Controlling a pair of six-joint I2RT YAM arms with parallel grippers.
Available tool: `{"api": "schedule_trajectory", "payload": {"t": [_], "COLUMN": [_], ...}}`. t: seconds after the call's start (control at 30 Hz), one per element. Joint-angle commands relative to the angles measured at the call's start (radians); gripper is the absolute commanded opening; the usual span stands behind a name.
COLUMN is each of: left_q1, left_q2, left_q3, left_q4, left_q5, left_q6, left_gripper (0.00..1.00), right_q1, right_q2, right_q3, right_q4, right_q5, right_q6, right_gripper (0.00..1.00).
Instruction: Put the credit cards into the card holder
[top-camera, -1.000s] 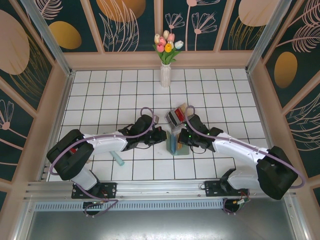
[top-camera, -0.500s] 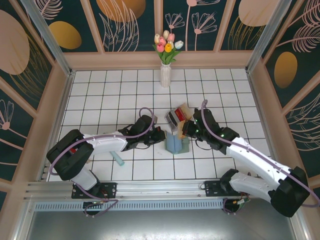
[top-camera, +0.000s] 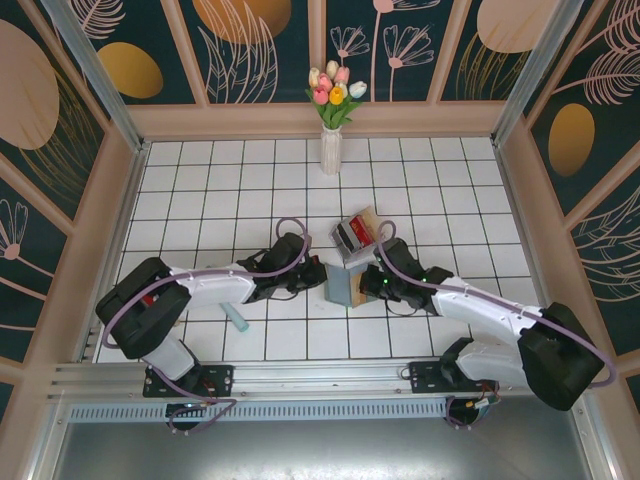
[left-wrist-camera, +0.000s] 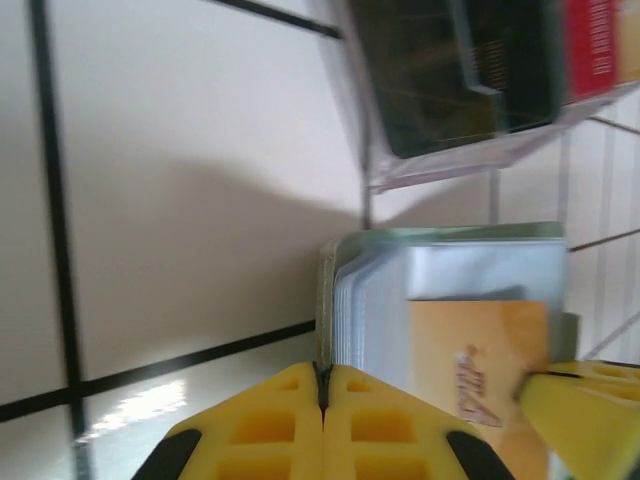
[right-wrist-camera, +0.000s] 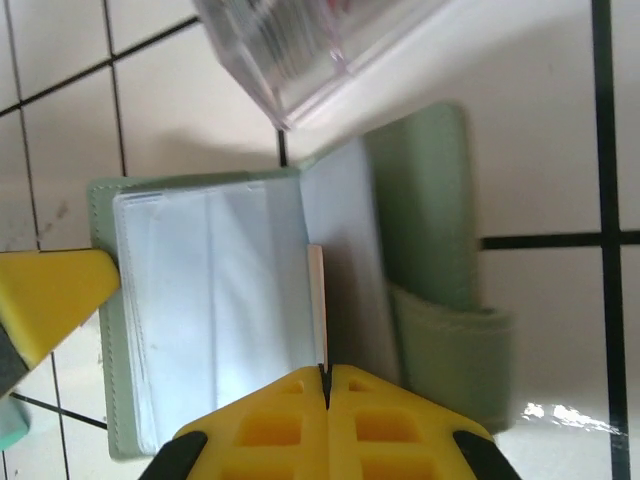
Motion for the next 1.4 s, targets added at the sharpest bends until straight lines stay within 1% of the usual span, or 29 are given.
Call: {"api": "schedule_trajectory", "payload": {"t": [0.0,0.13,0.23,0.3,0.33,0.47,0.53,0.63,0.7,0.87,1.03,1.17,1.3,1.37], "left_q1": [-0.005,-0.005,-0.006,-0.006,-0.005,-0.006,-0.006,-0.005,-0.006,-0.006,-0.006,-0.005,-0.006,-0.005], "left_q2": [0.042,0.081,0.088,0.088,0.088,0.088,0.088,0.118,0.119,0.121,0.119,0.111,0.102,0.100], "left_q3": [-0.019,-0.012,-0.009,-0.003,0.000,0.008,0.010,0.017,0.019,0.018,0.018,0.019,0.012,0.010], "left_q4": [-0.059,-0.056,-0.067,-0.081,-0.089,-0.095,-0.092,-0.091,-0.089,-0.084,-0.085,-0.092,-0.102,-0.099], "left_q5": [-0.044,-0.039,-0.051,-0.062,-0.065,-0.064,-0.060,-0.058,-0.054,-0.043,-0.044,-0.048,-0.058,-0.056], "left_q6": [0.047,0.065,0.076,0.085,0.088,0.094,0.094,0.094,0.091,0.091,0.089,0.088,0.085,0.082], "left_gripper": [0.00,0.00,0.00,0.00,0.00,0.00,0.00,0.00,0.00,0.00,0.00,0.00,0.00,0.00], "right_q1": [-0.045,-0.099,-0.138,-0.157,-0.195,-0.205,-0.206,-0.205,-0.203,-0.203,-0.199,-0.199,-0.212,-0.236], "right_q2": [-0.014,-0.030,-0.051,-0.043,-0.035,0.003,0.028,0.053,0.069,0.112,0.160,0.117,-0.008,-0.017], "right_q3": [-0.047,-0.101,-0.107,-0.117,-0.118,-0.128,-0.125,-0.138,-0.144,-0.153,-0.141,-0.138,-0.142,-0.149], "right_q4": [0.128,0.226,0.229,0.246,0.248,0.294,0.290,0.347,0.356,0.406,0.398,0.367,0.291,0.291], "right_q5": [-0.091,-0.196,-0.222,-0.269,-0.287,-0.348,-0.331,-0.367,-0.352,-0.370,-0.360,-0.333,-0.273,-0.306], "right_q6": [-0.008,-0.018,-0.036,-0.047,-0.049,-0.073,-0.062,-0.053,-0.048,-0.041,-0.035,-0.017,-0.031,-0.041], "right_gripper": [0.00,0.00,0.00,0.00,0.00,0.00,0.00,0.00,0.00,0.00,0.00,0.00,0.00,0.00]}}
